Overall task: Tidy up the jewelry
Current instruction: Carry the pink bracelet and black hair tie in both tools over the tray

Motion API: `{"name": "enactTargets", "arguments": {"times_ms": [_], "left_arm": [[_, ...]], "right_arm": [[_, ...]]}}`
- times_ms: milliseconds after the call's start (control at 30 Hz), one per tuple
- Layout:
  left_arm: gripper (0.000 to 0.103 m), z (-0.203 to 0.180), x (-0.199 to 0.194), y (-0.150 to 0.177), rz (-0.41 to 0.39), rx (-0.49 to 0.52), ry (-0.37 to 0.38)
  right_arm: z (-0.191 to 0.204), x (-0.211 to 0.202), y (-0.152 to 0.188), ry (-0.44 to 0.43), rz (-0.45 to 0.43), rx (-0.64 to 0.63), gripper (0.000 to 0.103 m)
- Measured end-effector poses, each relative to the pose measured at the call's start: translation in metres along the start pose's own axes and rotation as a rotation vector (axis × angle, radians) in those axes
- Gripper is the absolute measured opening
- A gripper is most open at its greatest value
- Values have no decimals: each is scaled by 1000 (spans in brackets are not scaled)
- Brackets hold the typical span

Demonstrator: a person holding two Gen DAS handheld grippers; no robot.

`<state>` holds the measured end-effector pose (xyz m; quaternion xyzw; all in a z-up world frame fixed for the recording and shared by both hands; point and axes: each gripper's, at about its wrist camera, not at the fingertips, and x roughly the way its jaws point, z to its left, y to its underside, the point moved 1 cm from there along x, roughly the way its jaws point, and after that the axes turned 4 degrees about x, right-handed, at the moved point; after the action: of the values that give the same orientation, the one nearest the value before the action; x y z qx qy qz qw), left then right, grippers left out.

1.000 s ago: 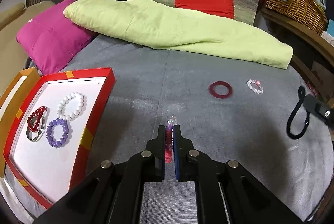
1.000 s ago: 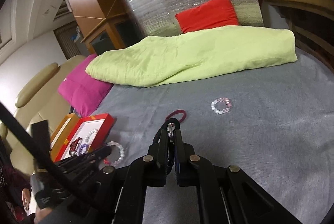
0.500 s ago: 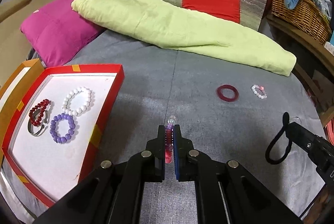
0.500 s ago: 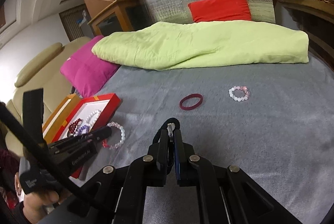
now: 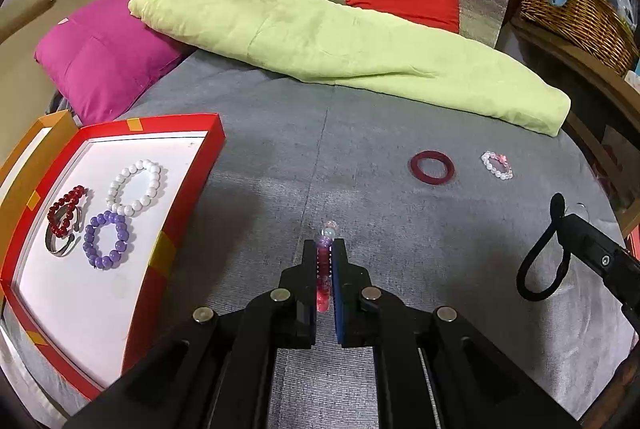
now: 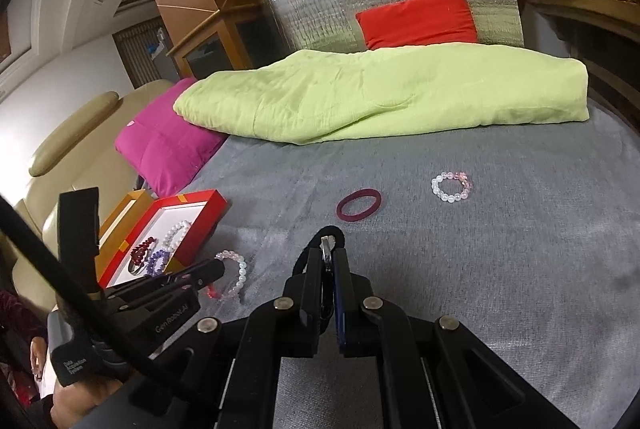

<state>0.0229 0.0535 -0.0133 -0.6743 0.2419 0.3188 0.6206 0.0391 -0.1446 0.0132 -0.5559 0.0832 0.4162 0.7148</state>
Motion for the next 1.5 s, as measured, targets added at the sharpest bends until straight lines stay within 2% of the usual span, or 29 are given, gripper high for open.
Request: {"name": "enactTargets", "arguments": {"times_ms": [567,767,933,1067,1300,1500], "left_arm": [[7,17,-6,-1,-14,-28,-18],[7,39,-13,-1,-23,-73,-27],[7,62,-22,-4,-43,-127,-20],[7,93,-31,-6,-66,-190,-31],[7,164,-38,2,-59,-329,-84],[7,215,-39,12,-38,-464,-148]], "right_arm": [[5,6,2,17,13,-24,6],[8,11,7,31,31,-32,6],[14,13,9,-3,56,21,6],[41,18,8,-44,74,12,6],[125,39,-5,-149,97,-107,6],[188,73,0,-227,150,-171,6]]}}
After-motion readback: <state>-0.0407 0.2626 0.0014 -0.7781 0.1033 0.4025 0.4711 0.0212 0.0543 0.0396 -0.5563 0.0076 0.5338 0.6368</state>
